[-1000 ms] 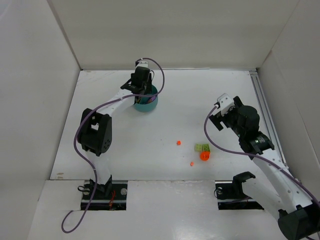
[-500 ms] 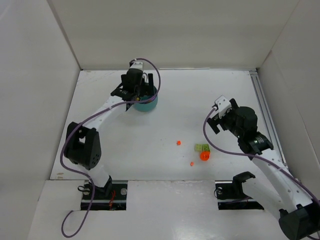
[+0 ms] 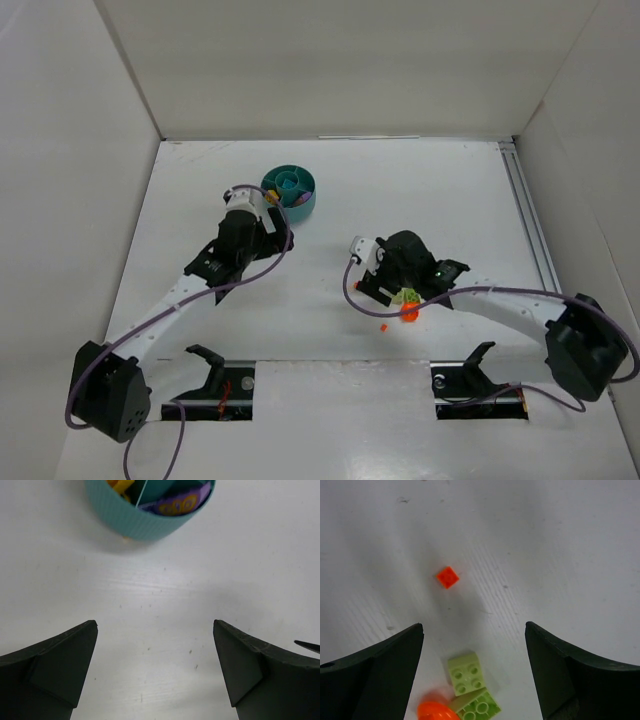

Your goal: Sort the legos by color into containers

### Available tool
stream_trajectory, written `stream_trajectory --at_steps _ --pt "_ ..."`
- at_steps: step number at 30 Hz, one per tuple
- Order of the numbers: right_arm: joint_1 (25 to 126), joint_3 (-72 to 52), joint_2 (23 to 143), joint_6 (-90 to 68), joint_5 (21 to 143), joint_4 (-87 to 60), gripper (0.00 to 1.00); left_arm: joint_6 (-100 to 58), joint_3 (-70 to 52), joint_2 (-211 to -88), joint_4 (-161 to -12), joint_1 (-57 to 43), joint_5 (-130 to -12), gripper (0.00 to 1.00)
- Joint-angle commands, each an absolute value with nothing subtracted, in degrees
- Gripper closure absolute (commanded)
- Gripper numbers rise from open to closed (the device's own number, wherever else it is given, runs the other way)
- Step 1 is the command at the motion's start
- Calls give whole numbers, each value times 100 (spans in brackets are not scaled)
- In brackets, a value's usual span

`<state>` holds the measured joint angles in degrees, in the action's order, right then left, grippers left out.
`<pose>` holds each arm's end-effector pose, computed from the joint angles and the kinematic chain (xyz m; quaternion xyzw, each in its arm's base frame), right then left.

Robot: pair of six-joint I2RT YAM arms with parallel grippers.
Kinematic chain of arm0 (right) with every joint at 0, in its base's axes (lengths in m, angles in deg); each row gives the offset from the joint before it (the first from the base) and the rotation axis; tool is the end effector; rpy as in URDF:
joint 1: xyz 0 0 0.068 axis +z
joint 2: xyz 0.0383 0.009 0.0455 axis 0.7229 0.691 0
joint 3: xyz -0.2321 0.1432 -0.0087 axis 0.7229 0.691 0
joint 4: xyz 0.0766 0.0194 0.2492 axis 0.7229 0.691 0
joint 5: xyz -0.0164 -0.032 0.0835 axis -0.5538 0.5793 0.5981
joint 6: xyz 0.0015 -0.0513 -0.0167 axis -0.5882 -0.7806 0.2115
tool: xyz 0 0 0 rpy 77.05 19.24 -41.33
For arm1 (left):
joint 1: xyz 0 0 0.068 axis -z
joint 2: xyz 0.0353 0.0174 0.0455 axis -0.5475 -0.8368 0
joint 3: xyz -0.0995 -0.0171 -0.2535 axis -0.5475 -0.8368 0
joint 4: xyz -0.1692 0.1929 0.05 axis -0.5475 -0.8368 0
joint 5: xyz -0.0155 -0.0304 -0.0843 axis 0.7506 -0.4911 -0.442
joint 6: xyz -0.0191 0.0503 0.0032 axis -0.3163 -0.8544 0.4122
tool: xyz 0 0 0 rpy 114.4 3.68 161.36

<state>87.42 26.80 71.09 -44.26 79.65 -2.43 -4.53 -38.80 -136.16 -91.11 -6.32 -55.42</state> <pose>0.1854 0.1659 0.2140 -0.5211 0.7504 0.0917 0.3963 0.2246 -0.1089 0.2780 -0.0471 0.8283 -0.2122 0.5164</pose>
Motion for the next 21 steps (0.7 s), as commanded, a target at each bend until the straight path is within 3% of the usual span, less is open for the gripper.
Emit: stream_trajectory --at_steps 1,12,15,21 --pt "8954 2383 7490 -4307 7910 -750 14 156 -4439 -13099 -8922 -639 -5868 0" --pt "9138 2259 8484 -4430 8217 -1391 24 279 -4854 -12579 -9194 -586 -5834 0" --pt "9138 2259 8607 -4430 8217 -1444 31 340 -4854 -12578 -9247 -586 -5834 0" --pt "9138 2311 8775 -4482 8217 -1611 31 341 -4907 -12630 -9247 -586 -5781 0"
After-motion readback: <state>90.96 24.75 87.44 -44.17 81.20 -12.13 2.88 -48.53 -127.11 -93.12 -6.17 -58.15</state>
